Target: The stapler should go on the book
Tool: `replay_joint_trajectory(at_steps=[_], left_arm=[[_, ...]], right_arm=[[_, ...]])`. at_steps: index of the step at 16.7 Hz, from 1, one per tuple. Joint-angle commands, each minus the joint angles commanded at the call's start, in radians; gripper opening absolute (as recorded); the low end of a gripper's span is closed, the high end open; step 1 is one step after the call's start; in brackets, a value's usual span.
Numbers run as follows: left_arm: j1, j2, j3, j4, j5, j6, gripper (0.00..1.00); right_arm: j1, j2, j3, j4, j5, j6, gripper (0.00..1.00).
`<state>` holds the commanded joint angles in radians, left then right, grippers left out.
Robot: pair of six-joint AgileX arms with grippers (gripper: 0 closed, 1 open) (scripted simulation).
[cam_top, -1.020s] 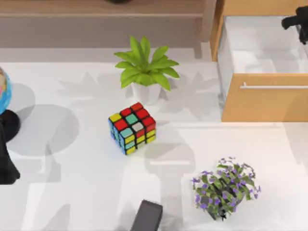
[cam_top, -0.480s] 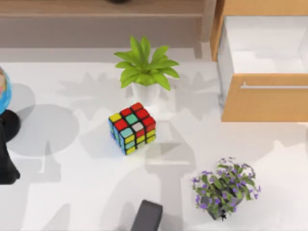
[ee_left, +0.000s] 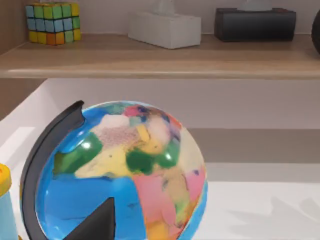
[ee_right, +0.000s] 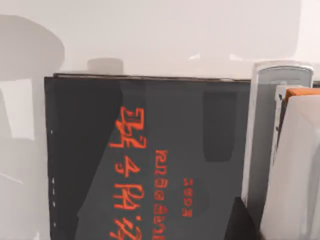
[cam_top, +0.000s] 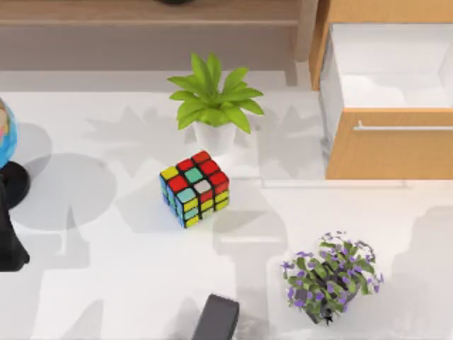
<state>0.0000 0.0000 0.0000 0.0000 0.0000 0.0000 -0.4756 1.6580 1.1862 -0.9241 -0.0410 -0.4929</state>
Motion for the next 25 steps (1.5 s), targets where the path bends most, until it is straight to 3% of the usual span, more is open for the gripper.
replay_joint_trajectory(at_steps=[20,25], left_arm=[[0.0,0.0,0.0,0.0,0.0,0.0,1.0],[0.0,0.0,0.0,0.0,0.0,0.0,1.0]], right_arm=[[-0.046,0.053,-0.146,0.122,0.011,-0.01,0.0],[-0.046,0.053,-0.146,0.122,0.011,-0.01,0.38]])
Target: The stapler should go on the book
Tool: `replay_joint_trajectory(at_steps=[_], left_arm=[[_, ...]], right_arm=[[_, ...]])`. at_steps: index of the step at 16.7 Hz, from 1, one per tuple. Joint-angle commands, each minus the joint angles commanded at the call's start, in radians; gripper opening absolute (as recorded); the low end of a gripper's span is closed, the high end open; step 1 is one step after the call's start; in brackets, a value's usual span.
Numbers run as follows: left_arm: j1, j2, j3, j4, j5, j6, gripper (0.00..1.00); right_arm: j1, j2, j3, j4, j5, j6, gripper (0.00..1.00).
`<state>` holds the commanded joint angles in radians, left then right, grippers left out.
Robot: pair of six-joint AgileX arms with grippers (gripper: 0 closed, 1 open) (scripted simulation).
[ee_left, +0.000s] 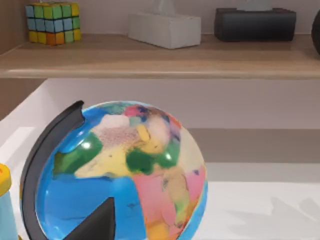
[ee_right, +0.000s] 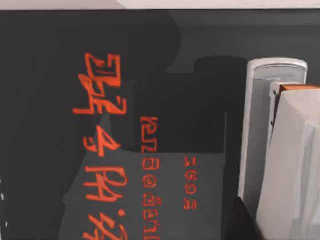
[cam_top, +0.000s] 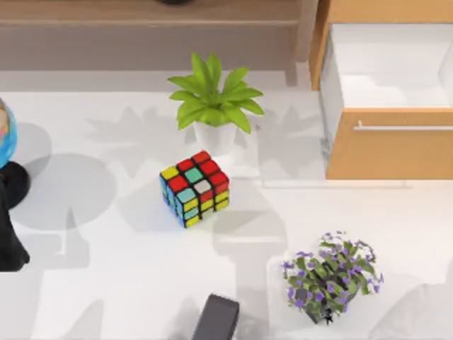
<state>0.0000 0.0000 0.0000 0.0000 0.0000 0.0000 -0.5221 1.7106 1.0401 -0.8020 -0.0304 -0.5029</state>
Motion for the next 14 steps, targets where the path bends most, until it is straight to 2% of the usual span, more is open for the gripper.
replay_joint_trajectory(at_steps=[8,14], left_arm=[[0.0,0.0,0.0,0.0,0.0,0.0,1.0],[0.0,0.0,0.0,0.0,0.0,0.0,1.0]], right_arm=[[0.0,0.0,0.0,0.0,0.0,0.0,0.98],[0.0,0.0,0.0,0.0,0.0,0.0,1.0]])
